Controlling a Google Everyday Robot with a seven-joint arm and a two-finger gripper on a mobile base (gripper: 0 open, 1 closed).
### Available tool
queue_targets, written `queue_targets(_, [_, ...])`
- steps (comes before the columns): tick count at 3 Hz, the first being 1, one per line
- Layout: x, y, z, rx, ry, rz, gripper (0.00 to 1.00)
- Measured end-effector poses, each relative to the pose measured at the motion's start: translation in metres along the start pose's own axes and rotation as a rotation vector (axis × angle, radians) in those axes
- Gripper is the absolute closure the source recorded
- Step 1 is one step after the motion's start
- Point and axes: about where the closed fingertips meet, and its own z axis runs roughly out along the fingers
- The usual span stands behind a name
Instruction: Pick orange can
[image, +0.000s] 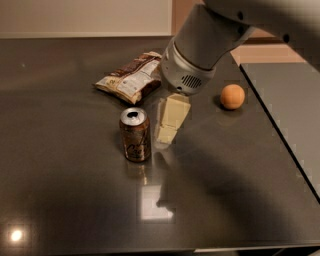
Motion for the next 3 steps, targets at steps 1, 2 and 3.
queue_targets(1, [-0.006,-0.005,0.024,-0.024,-0.027,-0.002,0.0])
queue_targets(2, [-0.008,-0.007,0.043,-0.051,-0.038,-0.006,0.0])
queue_targets(3, [-0.012,-0.005,0.052,-0.093,-0.06,-0.023,0.17])
